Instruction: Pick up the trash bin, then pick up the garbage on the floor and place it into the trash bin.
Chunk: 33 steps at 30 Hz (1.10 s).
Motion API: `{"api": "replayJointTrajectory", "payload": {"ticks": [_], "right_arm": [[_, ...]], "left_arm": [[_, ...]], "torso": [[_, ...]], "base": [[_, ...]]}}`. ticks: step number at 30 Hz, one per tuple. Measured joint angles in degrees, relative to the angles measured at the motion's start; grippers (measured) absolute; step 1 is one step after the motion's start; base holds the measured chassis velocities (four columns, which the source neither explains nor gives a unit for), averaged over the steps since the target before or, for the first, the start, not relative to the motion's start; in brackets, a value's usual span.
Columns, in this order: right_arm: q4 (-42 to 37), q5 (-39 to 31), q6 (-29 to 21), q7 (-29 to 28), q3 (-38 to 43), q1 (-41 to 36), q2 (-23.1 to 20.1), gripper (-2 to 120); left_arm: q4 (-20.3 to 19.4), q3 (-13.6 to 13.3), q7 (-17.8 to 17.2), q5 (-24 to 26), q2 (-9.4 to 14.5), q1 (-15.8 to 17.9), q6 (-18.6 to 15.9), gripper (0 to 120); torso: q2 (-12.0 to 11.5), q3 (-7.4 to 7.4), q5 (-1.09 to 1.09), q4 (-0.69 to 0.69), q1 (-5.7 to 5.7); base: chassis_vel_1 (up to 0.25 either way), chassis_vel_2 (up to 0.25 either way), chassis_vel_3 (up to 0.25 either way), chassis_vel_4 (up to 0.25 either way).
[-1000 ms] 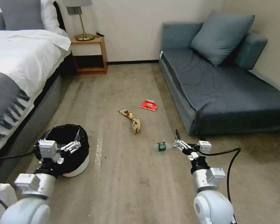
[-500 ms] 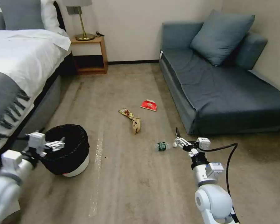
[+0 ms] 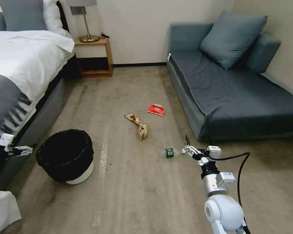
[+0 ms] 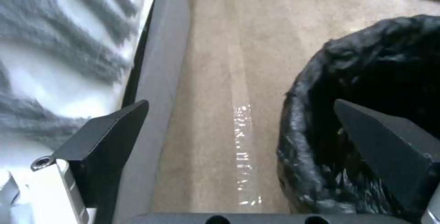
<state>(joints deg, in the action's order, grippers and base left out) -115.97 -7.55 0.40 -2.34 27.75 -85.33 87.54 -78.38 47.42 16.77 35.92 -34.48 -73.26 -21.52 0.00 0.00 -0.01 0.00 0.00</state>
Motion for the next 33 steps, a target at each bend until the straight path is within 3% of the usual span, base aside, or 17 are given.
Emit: {"api": "replayJointTrajectory", "payload": {"ticks": [5,9,11,13,21,28,33], "right_arm": [[-0.49,0.44,0.0,0.0,-0.3,-0.49,0.14,100],[-1.22,0.53,-0.19,-0.16,-0.17,-1.07,-0.01,100],[-1.34,0.54,-0.23,-0.2,-0.11,-1.19,-0.07,100],[-1.75,0.55,-0.4,-0.28,0.2,-1.59,-0.16,100],[-2.01,0.57,-0.62,-0.49,0.74,-2.02,-0.09,100],[-2.02,0.78,-0.72,-0.69,0.74,-2.14,0.2,100],[-2.02,0.86,-0.76,-0.99,0.82,-2.26,0.35,100]], "left_arm": [[3.35,-2.4,0.46,0.54,-1.15,3.25,0.3,100],[7.69,-6.93,1.36,1.68,-3.12,10.04,-0.48,100],[8.48,-7.91,1.49,1.81,-3.41,11.26,-0.6,100],[11.0,-11.21,1.91,1.81,-4.37,14.99,-0.95,100],[15.89,-17.36,1.83,0.12,-6.85,20.69,-3.22,100],[18.88,-19.12,1.66,0.07,-8.66,23.3,-4.34,93],[20.0,-18.99,0.42,-1.15,-9.09,23.6,-5.6,76]], "torso": [[0.0,0.0,0.0,0.01,0.0],[0.0,0.0,0.01,0.0,0.0],[0.0,0.0,0.01,0.0,0.0],[0.0,0.0,0.02,-0.02,0.0],[0.0,0.0,0.01,0.0,0.01],[0.0,0.0,0.01,-0.01,0.0],[0.0,-0.01,0.04,0.0,0.0]], "base": [[0.0,0.0,0.0,0.0],[0.0,0.0,0.0,0.0],[0.0,0.0,0.0,0.0],[0.0,0.0,0.0,0.0],[0.0,0.0,0.0,0.0],[0.0,0.0,0.0,0.0],[0.0,0.0,0.0,0.0]]}}
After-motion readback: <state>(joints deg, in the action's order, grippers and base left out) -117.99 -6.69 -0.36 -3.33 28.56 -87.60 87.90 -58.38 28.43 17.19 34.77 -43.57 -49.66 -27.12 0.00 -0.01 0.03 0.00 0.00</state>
